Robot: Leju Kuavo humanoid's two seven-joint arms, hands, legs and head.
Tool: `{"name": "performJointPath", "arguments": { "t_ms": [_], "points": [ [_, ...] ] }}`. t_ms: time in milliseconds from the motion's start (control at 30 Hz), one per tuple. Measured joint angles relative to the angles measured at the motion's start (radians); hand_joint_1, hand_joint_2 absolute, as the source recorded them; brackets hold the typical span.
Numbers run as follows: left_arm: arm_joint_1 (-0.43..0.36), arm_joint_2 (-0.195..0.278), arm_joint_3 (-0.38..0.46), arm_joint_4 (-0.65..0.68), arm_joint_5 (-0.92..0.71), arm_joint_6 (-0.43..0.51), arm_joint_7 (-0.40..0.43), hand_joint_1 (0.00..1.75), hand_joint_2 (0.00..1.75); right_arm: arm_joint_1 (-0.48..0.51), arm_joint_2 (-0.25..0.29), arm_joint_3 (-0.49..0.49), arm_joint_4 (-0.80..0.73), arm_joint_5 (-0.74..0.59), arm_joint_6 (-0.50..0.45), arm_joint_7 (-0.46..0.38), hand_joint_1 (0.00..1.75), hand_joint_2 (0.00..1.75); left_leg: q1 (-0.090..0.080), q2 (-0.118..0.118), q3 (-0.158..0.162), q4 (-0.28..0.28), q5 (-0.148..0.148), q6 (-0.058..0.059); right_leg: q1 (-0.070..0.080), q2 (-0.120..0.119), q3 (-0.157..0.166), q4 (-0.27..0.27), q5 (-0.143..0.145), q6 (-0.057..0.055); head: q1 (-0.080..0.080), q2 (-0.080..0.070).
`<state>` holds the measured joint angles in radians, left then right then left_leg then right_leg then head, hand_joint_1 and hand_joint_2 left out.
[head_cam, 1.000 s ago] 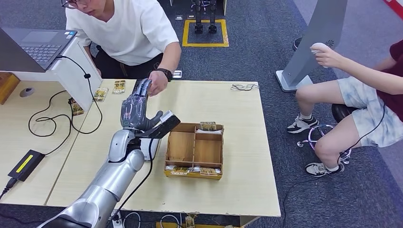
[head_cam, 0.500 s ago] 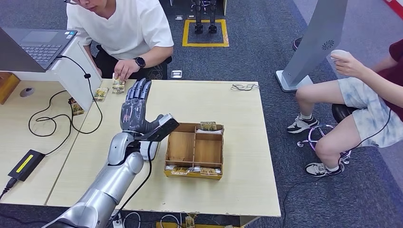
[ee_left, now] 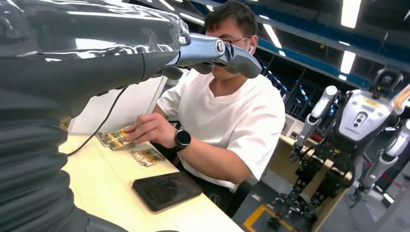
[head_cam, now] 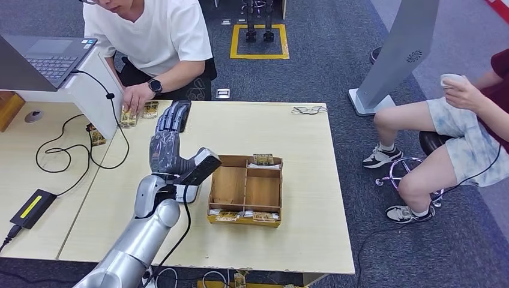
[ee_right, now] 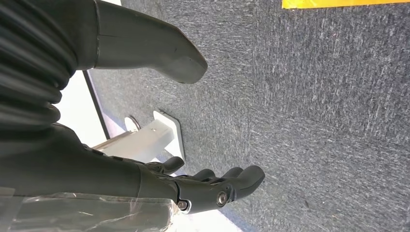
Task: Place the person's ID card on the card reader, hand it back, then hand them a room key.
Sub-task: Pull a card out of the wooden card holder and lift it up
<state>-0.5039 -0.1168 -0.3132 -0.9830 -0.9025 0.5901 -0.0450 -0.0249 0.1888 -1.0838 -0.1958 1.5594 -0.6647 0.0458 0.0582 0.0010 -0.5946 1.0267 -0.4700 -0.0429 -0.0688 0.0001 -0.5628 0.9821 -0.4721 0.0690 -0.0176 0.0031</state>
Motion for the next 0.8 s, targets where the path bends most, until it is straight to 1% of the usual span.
{"name": "performJointPath", "arguments": {
  "t_ms": [267, 467, 800],
  "points": [
    [0.090, 0.008, 0.000, -0.139, 0.107, 0.048, -0.051, 0.00, 1.75, 0.009, -0.001, -0.001, -0.003, -0.005, 0.009, 0.020, 0.00, 1.75, 0.000, 0.000, 0.000, 0.000, 0.000, 0.000, 0.000, 0.000, 0.000, 0.000, 0.000, 0.000, 0.000, 0.000],
    [0.147, 0.008, -0.005, -0.221, 0.150, 0.049, -0.086, 0.00, 1.75, 0.035, -0.030, -0.001, -0.032, 0.008, 0.086, -0.022, 0.00, 1.75, 0.000, 0.000, 0.000, 0.000, 0.000, 0.000, 0.000, 0.000, 0.000, 0.000, 0.000, 0.000, 0.000, 0.000],
    [0.262, 0.030, -0.054, -0.355, 0.217, 0.048, -0.207, 0.00, 1.75, 0.055, -0.044, -0.008, -0.087, 0.013, 0.098, -0.041, 0.00, 1.75, 0.000, 0.000, 0.000, 0.000, -0.001, -0.001, 0.000, 0.000, 0.000, 0.000, -0.001, 0.000, 0.000, 0.000]
  ]
}}
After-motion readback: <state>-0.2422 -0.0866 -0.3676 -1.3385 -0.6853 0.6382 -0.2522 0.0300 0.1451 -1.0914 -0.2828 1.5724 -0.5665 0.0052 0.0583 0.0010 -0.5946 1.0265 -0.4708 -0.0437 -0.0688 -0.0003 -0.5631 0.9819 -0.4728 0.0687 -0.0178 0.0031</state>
